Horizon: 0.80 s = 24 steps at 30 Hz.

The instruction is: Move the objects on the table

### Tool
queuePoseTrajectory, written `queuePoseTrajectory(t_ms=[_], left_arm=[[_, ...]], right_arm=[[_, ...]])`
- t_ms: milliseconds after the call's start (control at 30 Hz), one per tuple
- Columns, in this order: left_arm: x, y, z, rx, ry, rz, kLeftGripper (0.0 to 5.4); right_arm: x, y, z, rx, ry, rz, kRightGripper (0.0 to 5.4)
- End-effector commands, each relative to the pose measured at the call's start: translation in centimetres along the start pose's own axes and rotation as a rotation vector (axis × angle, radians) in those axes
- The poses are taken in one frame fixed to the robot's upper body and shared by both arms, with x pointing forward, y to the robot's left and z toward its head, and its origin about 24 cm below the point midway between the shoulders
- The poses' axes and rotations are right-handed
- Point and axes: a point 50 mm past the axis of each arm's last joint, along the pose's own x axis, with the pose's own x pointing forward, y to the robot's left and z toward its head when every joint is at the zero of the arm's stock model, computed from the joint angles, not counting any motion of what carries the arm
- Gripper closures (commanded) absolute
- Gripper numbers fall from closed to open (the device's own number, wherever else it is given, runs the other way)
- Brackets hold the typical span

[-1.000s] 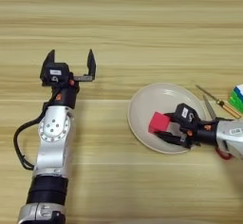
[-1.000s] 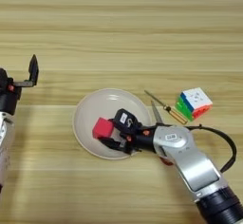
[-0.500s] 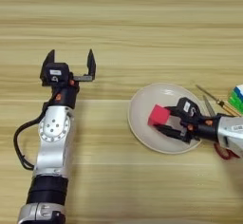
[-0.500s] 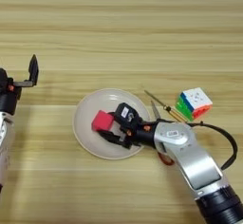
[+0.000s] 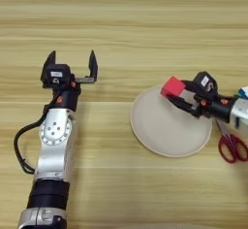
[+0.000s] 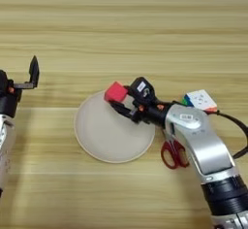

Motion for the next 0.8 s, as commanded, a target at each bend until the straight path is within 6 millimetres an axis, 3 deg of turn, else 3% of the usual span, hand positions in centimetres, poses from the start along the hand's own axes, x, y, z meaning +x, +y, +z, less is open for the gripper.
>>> queuePoseTrajectory(t_ms=[33, 467, 500, 733, 800], left_arm=[[0.0, -0.2, -0.1, 0.002, -0.002, 0.001, 0.00], [0.0, -0.1, -0.1, 0.003, -0.002, 0.001, 0.00], [0.0, -0.1, -0.1, 0.003, -0.002, 0.001, 0.00], [0.1, -0.2, -0.1, 0.003, 0.001, -0.001, 0.00], [0.1, -0.2, -0.2, 0.002, 0.001, -0.001, 0.00]], right_arm=[[0.5, -0.3, -0.5, 0.018, 0.038, -0.024, 3.04], [1.5, -0.3, -3.3, 0.059, 0.143, -0.058, 3.04], [1.5, -0.3, -3.3, 0.057, 0.144, -0.056, 2.68], [1.4, -0.3, -2.4, 0.034, 0.097, -0.049, 1.78], [1.2, -0.4, -1.6, 0.023, 0.066, -0.053, 1.25]])
